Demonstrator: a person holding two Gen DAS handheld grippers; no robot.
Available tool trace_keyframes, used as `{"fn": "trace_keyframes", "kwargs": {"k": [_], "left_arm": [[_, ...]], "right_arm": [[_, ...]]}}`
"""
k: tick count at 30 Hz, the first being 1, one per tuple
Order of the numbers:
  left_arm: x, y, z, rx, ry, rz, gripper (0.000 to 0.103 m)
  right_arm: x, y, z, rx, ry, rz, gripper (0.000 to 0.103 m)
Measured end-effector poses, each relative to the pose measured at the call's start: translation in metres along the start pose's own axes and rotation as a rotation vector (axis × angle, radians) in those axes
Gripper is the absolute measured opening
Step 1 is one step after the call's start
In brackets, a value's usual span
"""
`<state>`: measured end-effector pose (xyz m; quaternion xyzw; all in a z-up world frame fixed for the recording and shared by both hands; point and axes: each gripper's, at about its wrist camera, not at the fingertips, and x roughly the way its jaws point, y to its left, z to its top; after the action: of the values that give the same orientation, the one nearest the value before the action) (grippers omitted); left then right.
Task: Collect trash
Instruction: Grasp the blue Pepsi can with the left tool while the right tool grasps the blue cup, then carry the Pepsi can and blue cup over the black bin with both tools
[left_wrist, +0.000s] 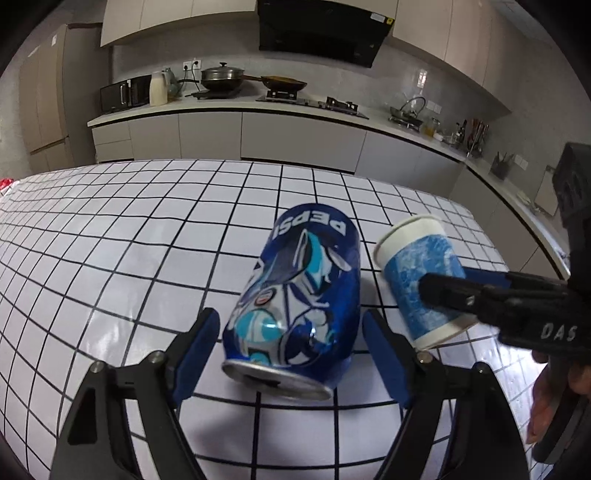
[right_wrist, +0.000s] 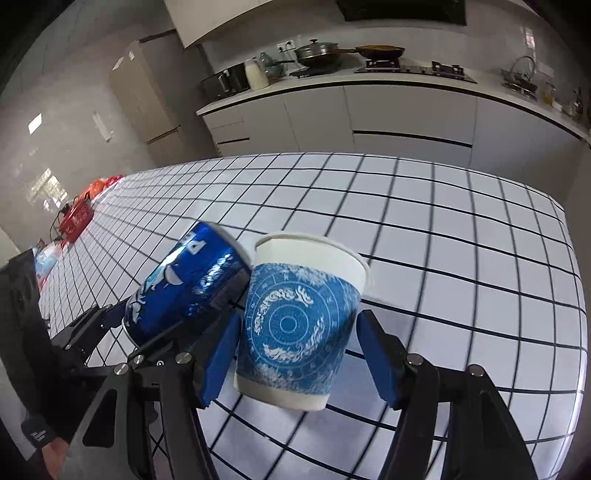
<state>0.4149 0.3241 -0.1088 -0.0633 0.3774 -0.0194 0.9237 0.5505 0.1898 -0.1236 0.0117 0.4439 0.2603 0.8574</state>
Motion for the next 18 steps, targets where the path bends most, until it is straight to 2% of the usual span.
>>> {"fn": "trace_keyframes", "kwargs": {"k": [2,6,12,18], "left_arm": [[0.004,0.001,0.001,-0.007,0.016,-0.010,0.081],[0.008,0.005,0.007,-0.018,0.020,0.001,0.071],[0.014,0.003,0.010,-0.024,0.026,-0.001,0.069],[0.008,0.003,0.008,-0.032,0.009,0.014,0.067]], "right_arm": [[0.004,-0.007,0.001,0.009,0.008,-0.008,0.067],[0.014,-0.020,0.004,0.029,0.021,-0.022,0.066],[0.021,-0.021,0.010,-0.015,0.028,-0.028,0.065],[0.015,-0.022,0.011,-0.042,0.015,-0.014,0.059]]}}
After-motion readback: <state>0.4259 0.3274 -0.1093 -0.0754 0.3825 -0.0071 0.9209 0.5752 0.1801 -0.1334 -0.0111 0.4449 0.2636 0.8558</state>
